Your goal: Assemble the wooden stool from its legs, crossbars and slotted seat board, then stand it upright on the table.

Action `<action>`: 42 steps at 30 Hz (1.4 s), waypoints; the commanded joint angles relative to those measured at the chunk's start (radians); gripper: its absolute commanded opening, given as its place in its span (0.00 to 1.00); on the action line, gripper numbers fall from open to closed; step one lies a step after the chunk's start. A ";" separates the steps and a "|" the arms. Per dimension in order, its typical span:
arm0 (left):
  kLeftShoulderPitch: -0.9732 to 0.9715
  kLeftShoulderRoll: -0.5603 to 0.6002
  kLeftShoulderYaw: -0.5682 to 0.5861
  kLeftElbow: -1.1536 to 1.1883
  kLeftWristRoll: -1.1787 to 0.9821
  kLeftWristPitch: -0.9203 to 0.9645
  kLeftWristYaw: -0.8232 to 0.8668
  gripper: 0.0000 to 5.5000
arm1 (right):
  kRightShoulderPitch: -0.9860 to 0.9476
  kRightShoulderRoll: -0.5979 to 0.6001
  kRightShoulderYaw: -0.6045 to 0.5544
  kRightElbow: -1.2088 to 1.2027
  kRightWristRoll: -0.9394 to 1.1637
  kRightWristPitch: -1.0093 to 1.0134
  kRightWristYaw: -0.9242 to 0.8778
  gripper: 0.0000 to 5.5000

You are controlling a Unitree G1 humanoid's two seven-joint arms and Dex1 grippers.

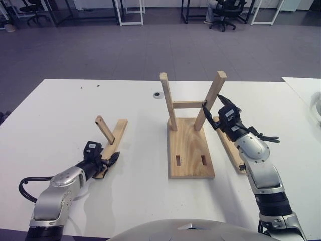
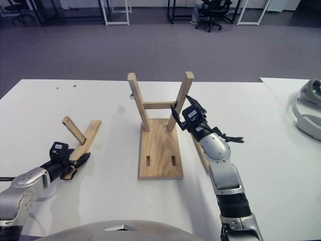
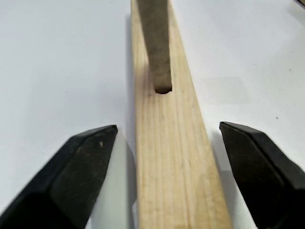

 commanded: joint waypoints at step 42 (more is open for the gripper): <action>-0.510 -0.011 -0.222 -0.313 -0.090 -0.270 -0.223 0.42 | -0.482 0.210 -0.332 -0.225 1.550 0.768 -0.611 0.19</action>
